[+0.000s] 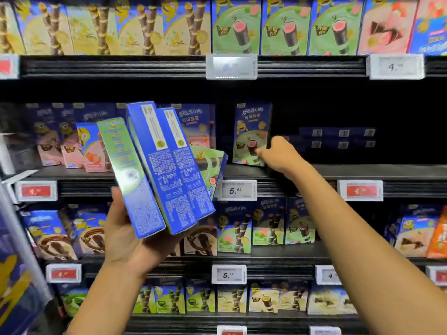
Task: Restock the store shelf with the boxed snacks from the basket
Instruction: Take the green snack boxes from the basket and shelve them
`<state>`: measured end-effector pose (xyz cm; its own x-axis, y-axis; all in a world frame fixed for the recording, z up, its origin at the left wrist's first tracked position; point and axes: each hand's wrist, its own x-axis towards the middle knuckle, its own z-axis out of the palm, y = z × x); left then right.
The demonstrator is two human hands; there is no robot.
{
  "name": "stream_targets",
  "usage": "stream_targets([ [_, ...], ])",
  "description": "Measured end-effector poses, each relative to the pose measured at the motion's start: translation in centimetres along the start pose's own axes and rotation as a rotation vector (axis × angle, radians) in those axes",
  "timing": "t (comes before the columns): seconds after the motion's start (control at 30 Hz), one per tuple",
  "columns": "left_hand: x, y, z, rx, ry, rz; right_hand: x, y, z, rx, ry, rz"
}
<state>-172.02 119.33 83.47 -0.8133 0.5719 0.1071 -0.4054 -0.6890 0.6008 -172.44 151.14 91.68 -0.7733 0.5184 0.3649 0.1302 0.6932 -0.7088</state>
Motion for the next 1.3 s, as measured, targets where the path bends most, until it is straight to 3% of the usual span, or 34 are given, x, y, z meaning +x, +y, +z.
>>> stream_targets([
  [0.03, 0.0, -0.4, -0.9, -0.083, -0.192, -0.058, 0.6, -0.1, 0.3, -0.056, 0.005, -0.004],
  [0.07, 0.2, -0.4, -1.3, -0.108, -0.275, -0.077, 1.1, -0.4, 0.6, -0.120, 0.007, -0.003],
  [0.1, 0.7, -0.4, -1.8, -0.189, -0.277, -0.192, 1.6, -0.7, 0.9, -0.186, 0.002, 0.000],
  [0.33, 1.9, -0.9, -1.6, -0.160, -0.557, -0.214, 4.5, -1.4, 2.1, -0.505, -0.181, 0.017],
  [0.73, 1.9, -0.9, -0.3, -0.181, -0.655, -0.179, 8.1, -0.3, 3.7, -0.556, -0.135, 0.015],
  [0.9, 1.8, -1.4, 0.7, -0.132, -0.446, -0.063, 8.7, 0.0, 4.1, -0.462, -0.089, 0.011],
  [1.13, 1.8, -2.1, 1.9, 0.014, -0.441, -0.032, 7.1, -0.6, 3.2, -0.330, -0.028, 0.033],
  [1.2, 1.9, -2.3, 1.8, 0.028, -0.392, -0.046, 5.9, -1.2, 2.3, -0.174, 0.034, -0.009],
  [1.3, 2.1, -2.5, 1.9, 0.018, -0.321, -0.046, 2.6, -2.3, 0.3, 0.316, 0.014, -0.042],
])
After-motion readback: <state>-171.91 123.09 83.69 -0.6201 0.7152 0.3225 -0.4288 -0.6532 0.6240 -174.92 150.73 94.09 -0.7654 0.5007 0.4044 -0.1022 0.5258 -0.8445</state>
